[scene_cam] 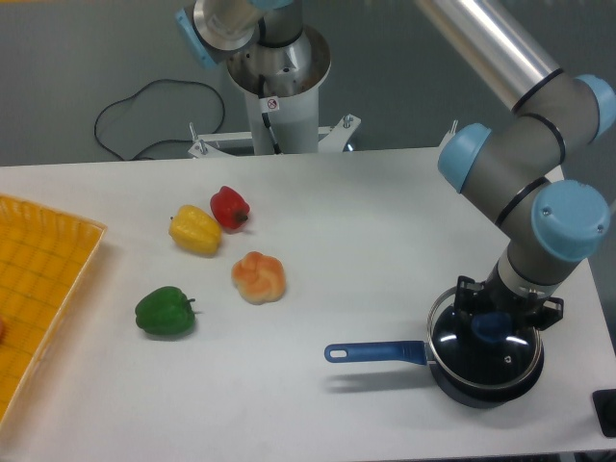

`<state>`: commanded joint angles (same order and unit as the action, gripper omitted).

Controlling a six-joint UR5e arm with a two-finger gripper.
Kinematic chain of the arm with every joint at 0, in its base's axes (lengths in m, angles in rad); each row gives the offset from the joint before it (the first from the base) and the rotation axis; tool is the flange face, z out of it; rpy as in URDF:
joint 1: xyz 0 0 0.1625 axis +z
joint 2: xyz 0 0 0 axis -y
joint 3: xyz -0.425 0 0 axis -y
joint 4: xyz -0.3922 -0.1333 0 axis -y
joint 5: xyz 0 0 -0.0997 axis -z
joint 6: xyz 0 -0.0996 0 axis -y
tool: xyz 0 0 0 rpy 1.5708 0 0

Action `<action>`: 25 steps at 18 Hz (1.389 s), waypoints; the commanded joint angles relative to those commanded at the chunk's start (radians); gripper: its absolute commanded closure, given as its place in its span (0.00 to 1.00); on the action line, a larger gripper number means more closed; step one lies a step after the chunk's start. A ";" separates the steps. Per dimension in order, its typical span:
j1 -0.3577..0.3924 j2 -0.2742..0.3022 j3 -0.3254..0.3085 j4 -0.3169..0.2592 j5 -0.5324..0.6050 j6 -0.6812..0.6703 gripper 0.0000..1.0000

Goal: Open the lid
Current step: 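Lift the glass lid up off the saucepan by its knob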

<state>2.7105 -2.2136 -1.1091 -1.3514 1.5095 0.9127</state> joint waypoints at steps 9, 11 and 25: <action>0.002 0.078 -0.090 -0.005 0.014 0.055 0.41; 0.003 0.104 -0.129 -0.003 0.029 0.075 0.41; -0.003 0.218 -0.279 -0.003 0.040 0.158 0.41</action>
<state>2.7075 -1.9958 -1.3881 -1.3545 1.5494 1.0705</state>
